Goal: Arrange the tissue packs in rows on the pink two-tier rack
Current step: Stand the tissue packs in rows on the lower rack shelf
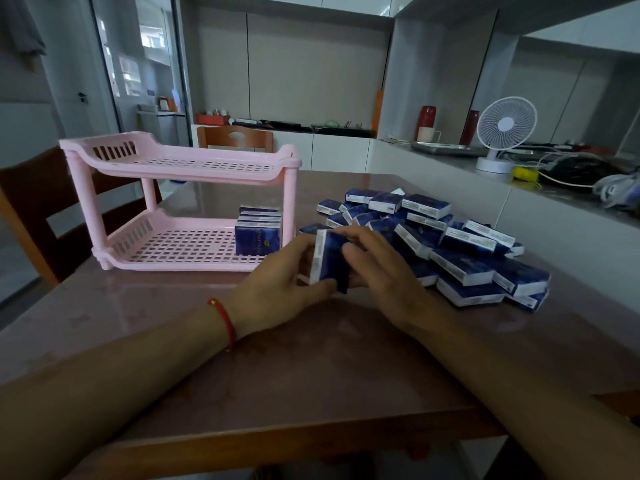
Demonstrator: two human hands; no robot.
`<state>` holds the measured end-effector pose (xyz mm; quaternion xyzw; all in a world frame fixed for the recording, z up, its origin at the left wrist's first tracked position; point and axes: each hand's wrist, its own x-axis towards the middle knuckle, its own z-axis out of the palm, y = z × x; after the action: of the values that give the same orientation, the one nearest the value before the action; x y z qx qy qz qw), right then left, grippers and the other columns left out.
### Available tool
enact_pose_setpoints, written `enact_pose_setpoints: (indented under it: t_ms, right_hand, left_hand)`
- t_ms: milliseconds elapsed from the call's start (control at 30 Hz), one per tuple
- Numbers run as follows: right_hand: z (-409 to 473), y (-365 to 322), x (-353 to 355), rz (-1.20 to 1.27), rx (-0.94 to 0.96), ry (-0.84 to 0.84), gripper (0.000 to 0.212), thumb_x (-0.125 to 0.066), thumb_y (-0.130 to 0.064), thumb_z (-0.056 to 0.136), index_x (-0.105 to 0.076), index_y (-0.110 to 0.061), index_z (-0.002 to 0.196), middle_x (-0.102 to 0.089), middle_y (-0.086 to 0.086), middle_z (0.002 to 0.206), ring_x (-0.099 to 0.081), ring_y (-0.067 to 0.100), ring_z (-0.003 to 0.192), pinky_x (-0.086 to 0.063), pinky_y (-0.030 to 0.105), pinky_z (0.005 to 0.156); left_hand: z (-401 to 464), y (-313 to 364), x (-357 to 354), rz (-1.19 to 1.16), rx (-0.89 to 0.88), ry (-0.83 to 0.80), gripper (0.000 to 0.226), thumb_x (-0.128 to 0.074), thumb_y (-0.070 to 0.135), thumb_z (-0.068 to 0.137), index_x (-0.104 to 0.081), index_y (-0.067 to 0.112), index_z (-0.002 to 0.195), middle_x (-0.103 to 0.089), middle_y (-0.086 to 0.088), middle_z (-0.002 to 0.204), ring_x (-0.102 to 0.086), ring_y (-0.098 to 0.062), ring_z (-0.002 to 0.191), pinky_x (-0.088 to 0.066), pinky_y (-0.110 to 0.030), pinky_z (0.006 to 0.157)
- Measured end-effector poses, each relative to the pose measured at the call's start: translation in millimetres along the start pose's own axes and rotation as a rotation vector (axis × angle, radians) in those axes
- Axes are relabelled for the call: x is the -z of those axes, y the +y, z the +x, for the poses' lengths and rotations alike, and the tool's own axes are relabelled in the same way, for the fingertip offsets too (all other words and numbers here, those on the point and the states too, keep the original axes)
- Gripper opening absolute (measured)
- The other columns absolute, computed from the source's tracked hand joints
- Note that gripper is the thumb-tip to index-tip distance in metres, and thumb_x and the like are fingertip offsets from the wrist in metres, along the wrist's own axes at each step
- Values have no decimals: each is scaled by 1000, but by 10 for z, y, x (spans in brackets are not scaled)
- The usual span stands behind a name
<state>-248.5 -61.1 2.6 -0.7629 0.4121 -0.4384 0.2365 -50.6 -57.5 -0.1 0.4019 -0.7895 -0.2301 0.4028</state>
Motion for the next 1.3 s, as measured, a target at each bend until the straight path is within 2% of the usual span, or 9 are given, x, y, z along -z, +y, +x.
enact_pose_setpoints:
  t_ms: [167,300,533,700,800,867,1033,1167,1300]
  right_hand:
    - [131,205,74,-626,21,8,46,-43,-28,102,-39,-26,148,-45,-3,148,-41,16,134,-36,46,109]
    - [155,208,45,-884,-74,-133,47,-43,-37,98,-41,-34,145,-43,-6,147,-31,16,141,-3,55,120]
    - [-147,-13,157,-493,97,-204,48,-65,-36,79,-58,-39,127,-47,-13,120,-50,7,110,-46,30,94]
    - [-144,-57,238,-482,226,-262,47,-78,-35,80,-62,-38,125,-53,-33,114,-50,-14,108,-39,6,90]
    - [-170,-116,215,-398,304,-206,55,-84,-25,73,-59,-27,121,-57,-20,120,-54,-2,112,-43,10,91]
    - [-160,-128,166,-369,303,-194,61,-85,-23,71,-53,-25,122,-55,-13,122,-53,1,111,-44,10,90]
    - [-118,-79,67,-478,391,-142,64,-84,-27,74,-52,-18,129,-50,-2,128,-48,7,117,-40,17,100]
    - [-105,-66,38,-561,441,-153,62,-83,-30,78,-54,-22,132,-47,-2,132,-45,6,118,-45,16,90]
    - [-114,-84,37,-510,381,-166,65,-75,-49,81,-49,-28,137,-42,-12,132,-38,-9,112,-33,9,87]
  left_hand:
    - [80,-16,165,191,115,108,27,-64,24,81,-61,26,108,-70,4,93,-64,-15,86,-45,-14,69]
    - [64,5,276,310,20,177,43,-47,32,76,-68,19,111,-73,-3,97,-63,-21,86,-41,-26,70]
    - [31,37,390,406,-103,181,38,-51,30,75,-60,22,111,-74,-5,92,-62,-20,73,-42,-25,65]
    - [59,-11,456,564,-79,54,42,-68,25,78,-65,24,119,-75,-6,106,-64,-19,84,-40,-18,74]
    - [76,-18,535,495,-24,-116,41,-71,22,78,-67,28,118,-75,1,99,-63,-9,73,-47,-13,71]
    - [81,-31,592,256,65,-191,44,-69,14,76,-69,28,118,-76,-1,99,-71,-19,72,-61,-29,70]
    - [62,-50,628,17,99,-417,55,-71,15,80,-59,37,130,-69,3,120,-67,-20,106,-59,-35,89]
    - [60,11,467,162,34,-317,50,-77,47,79,-58,36,124,-66,13,119,-65,-4,105,-58,-27,88]
    - [69,46,558,248,-2,-312,41,-78,41,79,-62,36,116,-69,13,109,-67,-5,97,-58,-29,85]
